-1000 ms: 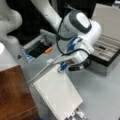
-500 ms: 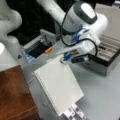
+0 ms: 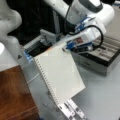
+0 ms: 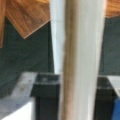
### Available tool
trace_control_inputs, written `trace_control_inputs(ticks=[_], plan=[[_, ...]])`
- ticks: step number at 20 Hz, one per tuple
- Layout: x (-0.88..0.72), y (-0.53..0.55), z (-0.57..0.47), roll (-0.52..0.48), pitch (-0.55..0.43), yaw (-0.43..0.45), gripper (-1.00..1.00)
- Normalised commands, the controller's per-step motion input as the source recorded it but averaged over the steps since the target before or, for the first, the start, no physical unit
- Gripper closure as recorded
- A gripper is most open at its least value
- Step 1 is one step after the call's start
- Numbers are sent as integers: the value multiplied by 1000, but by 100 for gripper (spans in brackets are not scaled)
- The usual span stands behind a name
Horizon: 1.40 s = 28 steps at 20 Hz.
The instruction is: Turn off the lamps. Pick up the book. Place the book on the shelf position.
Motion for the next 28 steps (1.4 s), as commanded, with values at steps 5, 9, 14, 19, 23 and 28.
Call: trace_control_inputs(ticks=[5, 9, 14, 19, 23, 28], plan=[[74, 171, 469, -79, 89, -245, 100], [9, 124, 504, -54, 95, -236, 100], [-11, 71, 350, -45, 82, -178, 100], [-105, 91, 212, -44, 35, -173, 100], [-165, 101, 154, -32, 30, -182, 100], [-155, -53, 76, 11, -16, -150, 100]])
